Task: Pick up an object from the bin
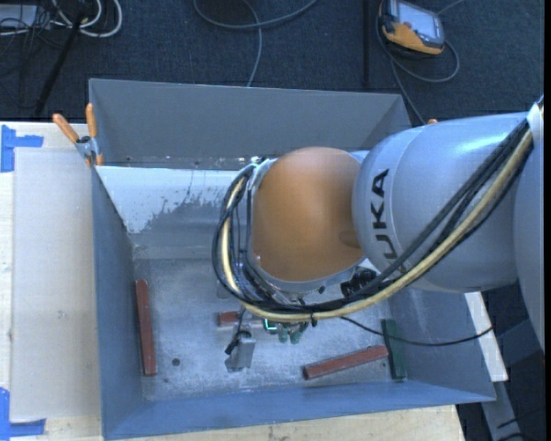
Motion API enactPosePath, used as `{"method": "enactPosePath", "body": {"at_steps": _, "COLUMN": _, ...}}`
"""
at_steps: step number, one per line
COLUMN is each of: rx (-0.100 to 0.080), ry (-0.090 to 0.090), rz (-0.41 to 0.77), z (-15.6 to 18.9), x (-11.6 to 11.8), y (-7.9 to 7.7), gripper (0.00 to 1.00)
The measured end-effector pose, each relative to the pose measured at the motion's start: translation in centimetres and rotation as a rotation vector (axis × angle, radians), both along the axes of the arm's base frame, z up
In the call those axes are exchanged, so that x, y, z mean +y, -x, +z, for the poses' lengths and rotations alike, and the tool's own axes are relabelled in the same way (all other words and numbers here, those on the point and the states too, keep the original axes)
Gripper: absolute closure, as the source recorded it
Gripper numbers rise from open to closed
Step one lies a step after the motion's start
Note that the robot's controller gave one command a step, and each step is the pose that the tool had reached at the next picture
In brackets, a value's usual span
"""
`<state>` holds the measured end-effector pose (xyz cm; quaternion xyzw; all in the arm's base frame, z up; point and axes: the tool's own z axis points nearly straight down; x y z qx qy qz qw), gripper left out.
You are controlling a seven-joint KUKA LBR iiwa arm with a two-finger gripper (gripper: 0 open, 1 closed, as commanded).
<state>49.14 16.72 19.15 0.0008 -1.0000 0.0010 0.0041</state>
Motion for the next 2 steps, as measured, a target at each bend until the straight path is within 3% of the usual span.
{"method": "enactPosePath", "body": {"at_steps": 1, "rx": -0.003, "ry": 0.003, "rz": -0.117, "z": -7.3, "x": -8.3, "y": -4.3, "gripper": 0.00}}
{"method": "enactPosePath", "body": {"at_steps": 2, "rx": -0.003, "ry": -0.001, "rz": -0.026, "z": -12.5, "x": -7.4, "y": -5.1, "gripper": 0.00}}
